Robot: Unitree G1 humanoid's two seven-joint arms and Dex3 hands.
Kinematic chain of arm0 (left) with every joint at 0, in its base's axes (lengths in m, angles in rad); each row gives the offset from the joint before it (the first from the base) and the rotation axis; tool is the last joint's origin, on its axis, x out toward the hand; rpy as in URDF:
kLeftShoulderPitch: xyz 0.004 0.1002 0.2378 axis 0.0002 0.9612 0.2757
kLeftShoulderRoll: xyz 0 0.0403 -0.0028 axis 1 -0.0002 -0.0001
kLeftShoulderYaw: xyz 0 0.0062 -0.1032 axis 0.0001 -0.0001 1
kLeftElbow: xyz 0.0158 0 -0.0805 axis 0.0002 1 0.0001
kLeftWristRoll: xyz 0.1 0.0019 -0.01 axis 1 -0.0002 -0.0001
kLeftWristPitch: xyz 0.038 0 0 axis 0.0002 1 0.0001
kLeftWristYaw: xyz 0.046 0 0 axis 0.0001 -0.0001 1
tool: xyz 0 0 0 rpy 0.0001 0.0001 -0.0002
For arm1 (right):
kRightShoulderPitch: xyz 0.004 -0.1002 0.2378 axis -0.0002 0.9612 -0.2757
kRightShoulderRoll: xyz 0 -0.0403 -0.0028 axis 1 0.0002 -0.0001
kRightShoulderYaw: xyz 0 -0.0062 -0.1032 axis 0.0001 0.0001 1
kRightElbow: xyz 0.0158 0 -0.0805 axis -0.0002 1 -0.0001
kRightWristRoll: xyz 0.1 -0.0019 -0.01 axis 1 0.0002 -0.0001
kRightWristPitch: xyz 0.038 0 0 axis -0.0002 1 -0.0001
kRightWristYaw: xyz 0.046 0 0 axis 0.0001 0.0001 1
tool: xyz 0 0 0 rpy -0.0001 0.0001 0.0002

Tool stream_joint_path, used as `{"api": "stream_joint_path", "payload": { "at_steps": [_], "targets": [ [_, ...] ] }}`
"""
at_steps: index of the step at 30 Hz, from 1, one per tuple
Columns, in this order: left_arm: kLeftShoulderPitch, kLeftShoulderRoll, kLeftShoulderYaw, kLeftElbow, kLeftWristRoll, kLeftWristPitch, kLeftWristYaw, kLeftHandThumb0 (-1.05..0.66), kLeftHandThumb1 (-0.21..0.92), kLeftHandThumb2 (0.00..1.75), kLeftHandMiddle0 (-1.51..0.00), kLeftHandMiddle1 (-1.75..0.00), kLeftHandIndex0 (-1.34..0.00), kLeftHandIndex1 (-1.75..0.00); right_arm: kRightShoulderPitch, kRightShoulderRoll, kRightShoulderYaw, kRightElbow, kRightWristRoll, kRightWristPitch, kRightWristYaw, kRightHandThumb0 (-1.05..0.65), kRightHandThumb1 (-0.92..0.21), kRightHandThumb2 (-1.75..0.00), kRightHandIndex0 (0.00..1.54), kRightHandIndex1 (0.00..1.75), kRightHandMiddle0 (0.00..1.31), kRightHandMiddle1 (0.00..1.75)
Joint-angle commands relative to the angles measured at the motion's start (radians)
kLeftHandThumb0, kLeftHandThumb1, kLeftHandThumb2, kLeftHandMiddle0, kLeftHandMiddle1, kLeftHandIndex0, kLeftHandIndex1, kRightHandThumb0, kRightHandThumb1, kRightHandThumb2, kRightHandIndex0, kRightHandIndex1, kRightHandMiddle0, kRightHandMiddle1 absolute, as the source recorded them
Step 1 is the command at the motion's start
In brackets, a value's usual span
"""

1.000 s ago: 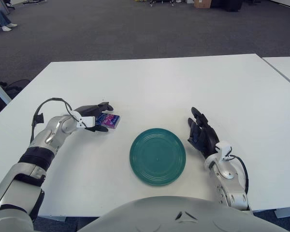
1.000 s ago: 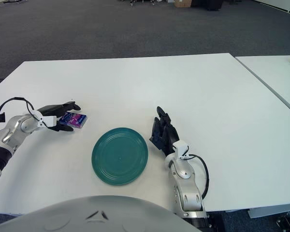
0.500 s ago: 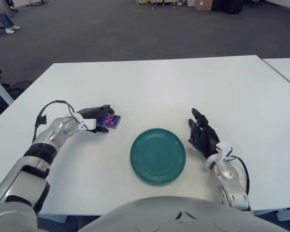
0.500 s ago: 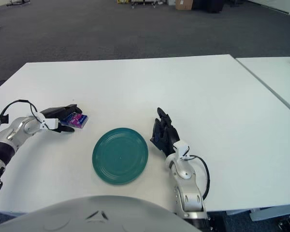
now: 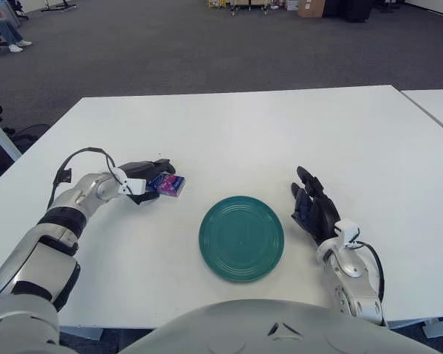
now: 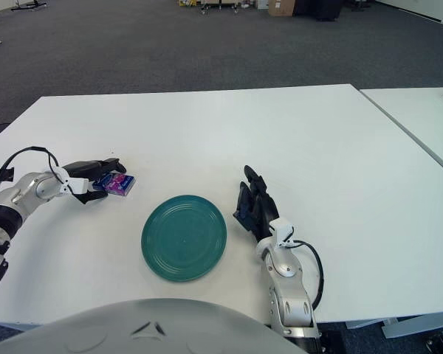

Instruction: Put the gum into the plate.

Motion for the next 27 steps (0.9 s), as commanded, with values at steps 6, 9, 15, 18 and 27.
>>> {"api": "stream_joint_path", "payload": {
  "at_steps": [6, 9, 15, 18, 27],
  "targets": [
    [0.108, -0.059, -0.129, 0.034, 0.081, 0.008, -0.113, 0.2, 0.6, 0.75, -0.39, -1.31, -0.22, -1.41, 0.025, -0.006, -0.018, 0.027, -0.003, 0.019, -0.013, -0.74, -0.92, -0.94, 0.1, 0.01, 0.0, 0.32],
    [0.108, -0.088, -0.131, 0.103, 0.097, 0.032, 0.002, 0.19, 0.63, 0.73, -0.49, -1.45, -0.33, -1.47, 0.021, -0.006, -0.021, 0.036, 0.004, 0.005, -0.006, -0.73, -0.92, -0.95, 0.11, 0.01, 0.0, 0.35],
    [0.104, -0.104, -0.125, 0.144, 0.091, 0.048, 0.093, 0.02, 0.52, 0.94, -0.56, -1.54, -0.42, -1.55, 0.012, -0.005, -0.026, 0.056, 0.017, -0.007, 0.005, -0.71, -0.92, -0.96, 0.12, 0.01, 0.0, 0.36],
    [0.097, -0.095, -0.116, 0.153, 0.082, 0.053, 0.105, 0.01, 0.5, 0.97, -0.56, -1.54, -0.43, -1.56, 0.008, -0.005, -0.025, 0.058, 0.021, -0.003, 0.009, -0.71, -0.92, -0.96, 0.12, 0.01, 0.0, 0.37],
    [0.099, -0.026, -0.081, 0.083, 0.042, 0.04, 0.079, 0.0, 0.64, 0.73, -0.54, -1.36, -0.44, -1.58, -0.005, -0.003, -0.017, 0.06, 0.013, 0.008, 0.009, -0.68, -0.92, -0.97, 0.11, 0.0, 0.0, 0.36]
  ]
}}
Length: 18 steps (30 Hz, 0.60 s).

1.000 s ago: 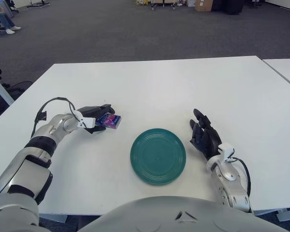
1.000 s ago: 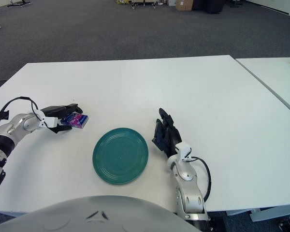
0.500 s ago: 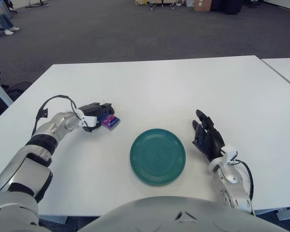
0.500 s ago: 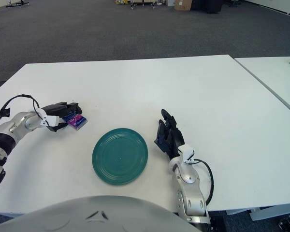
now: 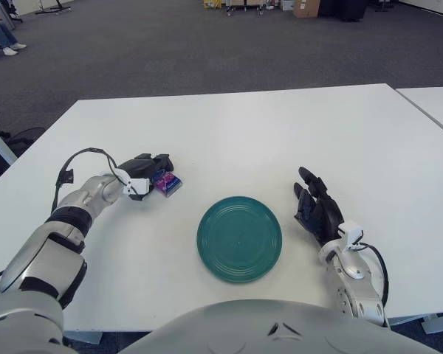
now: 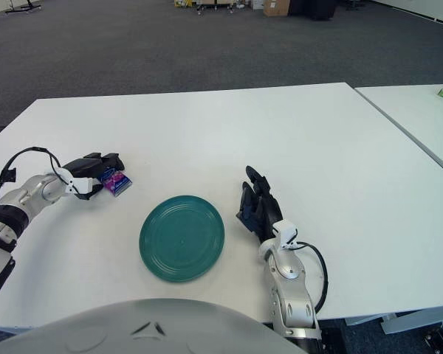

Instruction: Put the gum into the plate.

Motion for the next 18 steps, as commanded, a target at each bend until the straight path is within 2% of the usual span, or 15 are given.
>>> {"api": "stream_joint_path", "payload": {
  "at_steps": [1, 5, 7, 11, 13, 15, 18],
  "targets": [
    [0.116, -0.004, -0.037, 0.014, 0.02, 0.007, -0.104, 0.0, 0.65, 0.71, -0.54, -1.35, -0.44, -1.58, 0.006, 0.0, 0.001, 0.036, 0.004, 0.043, -0.001, -0.68, -0.92, -0.97, 0.11, 0.0, 0.0, 0.36],
    [0.126, 0.059, 0.004, -0.074, -0.023, -0.014, -0.126, 0.0, 0.65, 0.71, -0.55, -1.32, -0.43, -1.6, 0.0, -0.001, 0.002, 0.047, 0.004, 0.036, 0.002, -0.67, -0.92, -0.98, 0.12, 0.0, 0.0, 0.36],
    [0.136, 0.088, 0.027, -0.128, -0.045, -0.018, -0.147, 0.0, 0.59, 0.82, -0.56, -1.32, -0.42, -1.67, -0.003, -0.001, 0.003, 0.052, 0.004, 0.033, 0.003, -0.67, -0.92, -0.98, 0.12, 0.0, 0.0, 0.36],
    [0.174, 0.14, 0.111, -0.292, -0.124, 0.034, -0.216, 0.0, 0.51, 0.95, -0.62, -1.33, -0.4, -1.73, -0.009, -0.001, 0.003, 0.066, 0.005, 0.015, 0.006, -0.67, -0.92, -0.99, 0.13, 0.01, 0.0, 0.37],
    [0.198, 0.166, 0.169, -0.394, -0.172, 0.075, -0.246, 0.0, 0.46, 1.03, -0.65, -1.38, -0.39, -1.74, -0.01, 0.001, 0.004, 0.073, 0.004, 0.004, 0.006, -0.67, -0.92, -1.0, 0.13, 0.01, 0.0, 0.38],
    [0.227, 0.198, 0.244, -0.533, -0.231, 0.124, -0.279, -0.01, 0.35, 1.17, -0.66, -1.6, -0.52, -1.54, -0.012, 0.002, 0.005, 0.079, 0.003, -0.005, 0.006, -0.67, -0.92, -1.0, 0.14, 0.01, 0.0, 0.39],
    [0.255, 0.207, 0.316, -0.648, -0.277, 0.174, -0.299, 0.0, 0.24, 1.36, -0.71, -1.65, -0.5, -1.68, -0.017, 0.001, 0.007, 0.087, 0.002, -0.009, 0.006, -0.67, -0.92, -1.0, 0.14, 0.01, 0.0, 0.4]
  ]
}}
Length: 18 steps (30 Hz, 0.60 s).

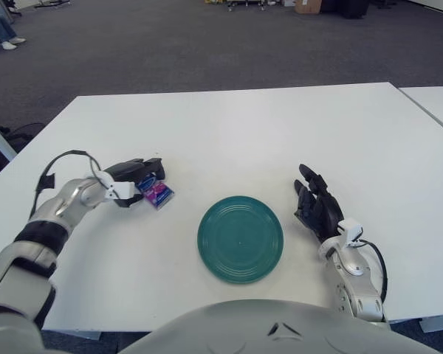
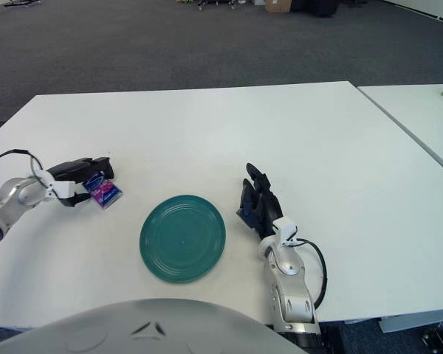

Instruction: Put the gum into the plate.

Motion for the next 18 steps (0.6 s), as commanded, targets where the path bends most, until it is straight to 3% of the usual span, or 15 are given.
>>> {"api": "stream_joint_path", "payload": {
  "at_steps": [1, 11, 18],
  "targets": [
    [0.025, 0.036, 0.12, -0.182, -0.085, 0.077, -0.039, 0.0, 0.22, 1.39, -0.71, -1.66, -0.5, -1.69, 0.003, 0.002, 0.004, 0.054, 0.003, 0.031, 0.003, -0.67, -0.92, -1.0, 0.14, 0.01, 0.0, 0.41],
    [0.149, -0.02, 0.329, -0.51, -0.235, 0.187, -0.034, 0.0, 0.06, 1.57, -0.84, -1.6, -0.6, -1.75, -0.013, 0.008, 0.012, 0.078, -0.001, 0.021, -0.002, -0.69, -0.92, -0.99, 0.15, 0.01, 0.0, 0.43],
    [0.185, -0.081, 0.359, -0.718, -0.236, 0.278, -0.024, 0.0, -0.04, 1.66, -0.92, -1.56, -0.68, -1.75, -0.018, 0.009, 0.016, 0.088, -0.005, 0.025, -0.006, -0.69, -0.92, -0.98, 0.15, 0.01, 0.0, 0.42]
  ]
}}
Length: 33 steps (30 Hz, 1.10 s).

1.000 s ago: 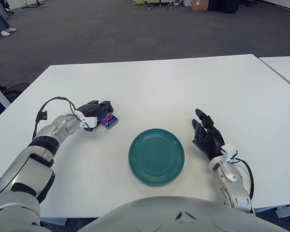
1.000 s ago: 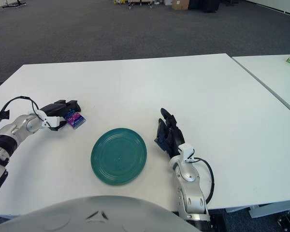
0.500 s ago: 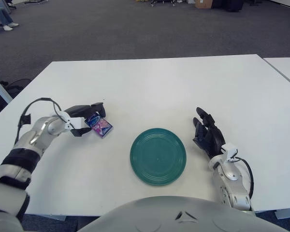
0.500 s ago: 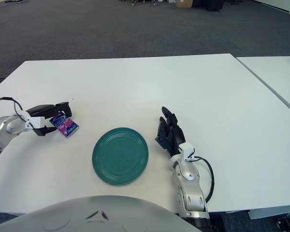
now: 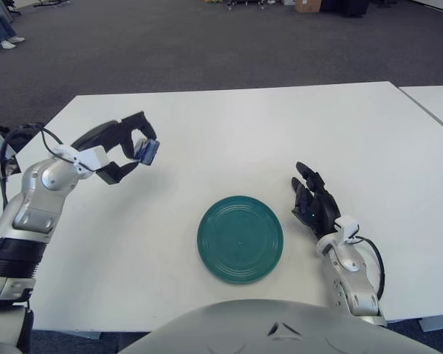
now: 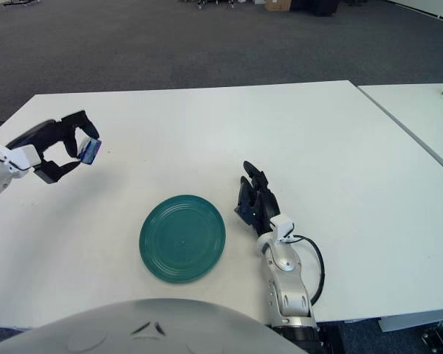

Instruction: Put the gum into the plate.

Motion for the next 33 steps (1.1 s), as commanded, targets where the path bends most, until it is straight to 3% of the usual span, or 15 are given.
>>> {"api": "stream_joint_path", "payload": {
  "at_steps": [1, 5, 15, 22, 24, 26, 33],
  "targets": [
    [0.021, -0.032, 0.003, -0.07, 0.014, 0.047, 0.008, 0.0, -0.04, 1.66, -0.92, -1.56, -0.68, -1.75, 0.013, 0.004, 0.006, 0.047, -0.004, 0.042, -0.003, -0.69, -0.92, -0.98, 0.15, 0.01, 0.0, 0.42],
    [0.011, -0.072, -0.047, -0.123, 0.053, 0.082, 0.002, 0.0, -0.06, 1.68, -0.93, -1.57, -0.69, -1.75, 0.011, 0.003, 0.006, 0.055, -0.002, 0.04, -0.003, -0.7, -0.92, -0.97, 0.15, 0.0, 0.0, 0.42],
    [-0.013, -0.121, -0.111, -0.195, 0.103, 0.098, -0.025, -0.01, 0.04, 1.63, -0.8, -1.71, -0.63, -1.75, 0.011, 0.007, 0.009, 0.057, 0.007, 0.029, 0.001, -0.69, -0.92, -0.97, 0.15, 0.0, 0.0, 0.41],
    [-0.053, -0.153, -0.188, -0.31, 0.143, 0.203, -0.088, -0.01, -0.07, 1.73, -0.86, -1.74, -0.74, -1.68, 0.019, 0.012, 0.014, 0.04, 0.003, 0.043, -0.007, -0.67, -0.92, -0.97, 0.15, 0.0, 0.0, 0.42],
    [-0.055, -0.159, -0.197, -0.328, 0.152, 0.223, -0.096, -0.27, 0.21, 1.42, -1.04, -1.75, -0.62, -1.72, 0.023, 0.013, 0.016, 0.035, 0.001, 0.046, -0.009, -0.67, -0.92, -0.98, 0.15, 0.0, 0.0, 0.42],
    [-0.055, -0.164, -0.205, -0.34, 0.16, 0.236, -0.104, -0.35, 0.31, 1.31, -1.1, -1.75, -0.58, -1.73, 0.027, 0.015, 0.019, 0.028, -0.001, 0.054, -0.012, -0.67, -0.92, -0.98, 0.15, 0.0, 0.0, 0.42],
    [-0.074, -0.22, -0.3, -0.394, 0.199, 0.298, -0.137, -0.43, 0.43, 1.17, -1.16, -1.75, -0.52, -1.75, 0.034, 0.016, 0.022, 0.013, -0.005, 0.073, -0.019, -0.68, -0.92, -0.97, 0.14, 0.0, 0.0, 0.42]
  ]
}}
